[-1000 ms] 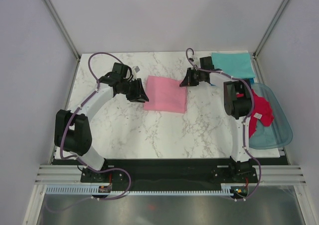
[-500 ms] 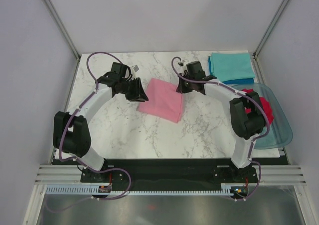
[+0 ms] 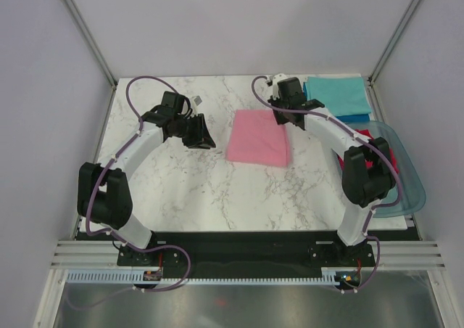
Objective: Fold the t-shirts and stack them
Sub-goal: Neatly place the folded tshirt to the corner
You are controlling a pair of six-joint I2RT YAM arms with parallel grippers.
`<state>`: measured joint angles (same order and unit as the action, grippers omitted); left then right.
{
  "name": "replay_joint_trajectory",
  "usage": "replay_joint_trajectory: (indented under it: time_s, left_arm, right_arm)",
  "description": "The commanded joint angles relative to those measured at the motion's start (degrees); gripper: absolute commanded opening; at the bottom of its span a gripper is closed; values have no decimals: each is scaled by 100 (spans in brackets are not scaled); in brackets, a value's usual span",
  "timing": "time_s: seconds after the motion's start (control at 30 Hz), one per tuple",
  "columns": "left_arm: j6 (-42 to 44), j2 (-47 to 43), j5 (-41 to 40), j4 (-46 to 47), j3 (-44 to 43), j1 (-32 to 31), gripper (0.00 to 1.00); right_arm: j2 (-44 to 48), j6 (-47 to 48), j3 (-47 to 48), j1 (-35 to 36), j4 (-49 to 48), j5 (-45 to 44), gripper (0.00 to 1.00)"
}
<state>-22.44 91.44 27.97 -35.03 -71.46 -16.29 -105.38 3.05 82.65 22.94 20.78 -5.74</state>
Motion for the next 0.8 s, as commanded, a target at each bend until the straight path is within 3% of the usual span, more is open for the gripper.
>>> replay_joint_trajectory:
  time_s: [0.0,0.33,0.77]
  left_arm:
    - [108,-223,-10,101,9,39,35]
    - [73,-214,218,101,-35,74,35]
    - [64,-161,279,101,-26,118,36]
  right_arm:
    - [18,871,944,-237,241,-410,0]
    - [-166,2181,1543,-791,296,-569,0]
    - [-404,3087,2193,-1300,-30,-437,0]
